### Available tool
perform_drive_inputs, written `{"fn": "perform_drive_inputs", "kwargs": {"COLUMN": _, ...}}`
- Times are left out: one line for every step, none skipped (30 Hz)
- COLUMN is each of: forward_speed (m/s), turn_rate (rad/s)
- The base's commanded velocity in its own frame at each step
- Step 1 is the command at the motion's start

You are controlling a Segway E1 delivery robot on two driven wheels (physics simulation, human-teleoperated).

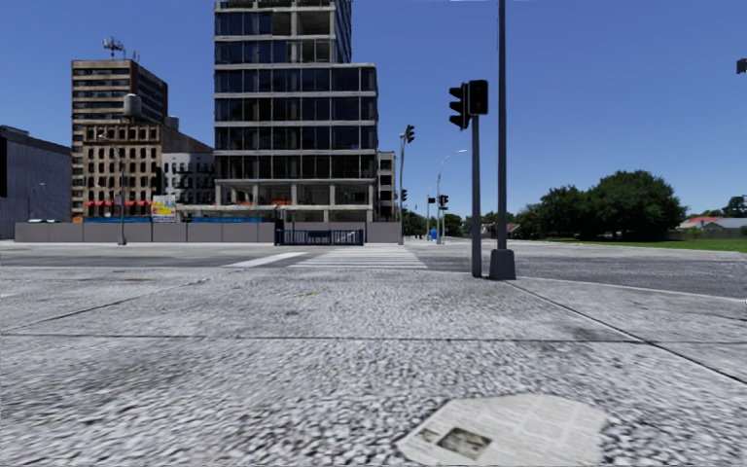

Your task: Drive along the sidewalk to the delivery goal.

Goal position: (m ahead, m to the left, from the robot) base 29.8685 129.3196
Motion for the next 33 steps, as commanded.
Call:
{"fn": "perform_drive_inputs", "kwargs": {"forward_speed": 2.00, "turn_rate": 0.00}}
{"fn": "perform_drive_inputs", "kwargs": {"forward_speed": 2.00, "turn_rate": 0.00}}
{"fn": "perform_drive_inputs", "kwargs": {"forward_speed": 2.00, "turn_rate": 0.00}}
{"fn": "perform_drive_inputs", "kwargs": {"forward_speed": 2.00, "turn_rate": 0.00}}
{"fn": "perform_drive_inputs", "kwargs": {"forward_speed": 2.00, "turn_rate": 0.00}}
{"fn": "perform_drive_inputs", "kwargs": {"forward_speed": 2.00, "turn_rate": 0.00}}
{"fn": "perform_drive_inputs", "kwargs": {"forward_speed": 2.00, "turn_rate": 0.00}}
{"fn": "perform_drive_inputs", "kwargs": {"forward_speed": 2.00, "turn_rate": 0.00}}
{"fn": "perform_drive_inputs", "kwargs": {"forward_speed": 2.00, "turn_rate": 0.00}}
{"fn": "perform_drive_inputs", "kwargs": {"forward_speed": 2.00, "turn_rate": 0.00}}
{"fn": "perform_drive_inputs", "kwargs": {"forward_speed": 2.00, "turn_rate": 0.00}}
{"fn": "perform_drive_inputs", "kwargs": {"forward_speed": 2.00, "turn_rate": 0.00}}
{"fn": "perform_drive_inputs", "kwargs": {"forward_speed": 2.00, "turn_rate": 0.00}}
{"fn": "perform_drive_inputs", "kwargs": {"forward_speed": 2.00, "turn_rate": 0.00}}
{"fn": "perform_drive_inputs", "kwargs": {"forward_speed": 2.00, "turn_rate": 0.00}}
{"fn": "perform_drive_inputs", "kwargs": {"forward_speed": 2.00, "turn_rate": 0.00}}
{"fn": "perform_drive_inputs", "kwargs": {"forward_speed": 2.00, "turn_rate": 0.00}}
{"fn": "perform_drive_inputs", "kwargs": {"forward_speed": 2.00, "turn_rate": 0.00}}
{"fn": "perform_drive_inputs", "kwargs": {"forward_speed": 2.00, "turn_rate": 0.00}}
{"fn": "perform_drive_inputs", "kwargs": {"forward_speed": 2.00, "turn_rate": 0.00}}
{"fn": "perform_drive_inputs", "kwargs": {"forward_speed": 2.00, "turn_rate": 0.00}}
{"fn": "perform_drive_inputs", "kwargs": {"forward_speed": 2.00, "turn_rate": 0.00}}
{"fn": "perform_drive_inputs", "kwargs": {"forward_speed": 2.00, "turn_rate": 0.00}}
{"fn": "perform_drive_inputs", "kwargs": {"forward_speed": 2.00, "turn_rate": 0.00}}
{"fn": "perform_drive_inputs", "kwargs": {"forward_speed": 2.00, "turn_rate": 0.00}}
{"fn": "perform_drive_inputs", "kwargs": {"forward_speed": 2.00, "turn_rate": 0.00}}
{"fn": "perform_drive_inputs", "kwargs": {"forward_speed": 2.00, "turn_rate": 0.00}}
{"fn": "perform_drive_inputs", "kwargs": {"forward_speed": 2.00, "turn_rate": 0.00}}
{"fn": "perform_drive_inputs", "kwargs": {"forward_speed": 2.00, "turn_rate": 0.00}}
{"fn": "perform_drive_inputs", "kwargs": {"forward_speed": 2.00, "turn_rate": 0.00}}
{"fn": "perform_drive_inputs", "kwargs": {"forward_speed": 2.00, "turn_rate": 0.00}}
{"fn": "perform_drive_inputs", "kwargs": {"forward_speed": 2.00, "turn_rate": 0.00}}
{"fn": "perform_drive_inputs", "kwargs": {"forward_speed": 2.00, "turn_rate": 0.00}}
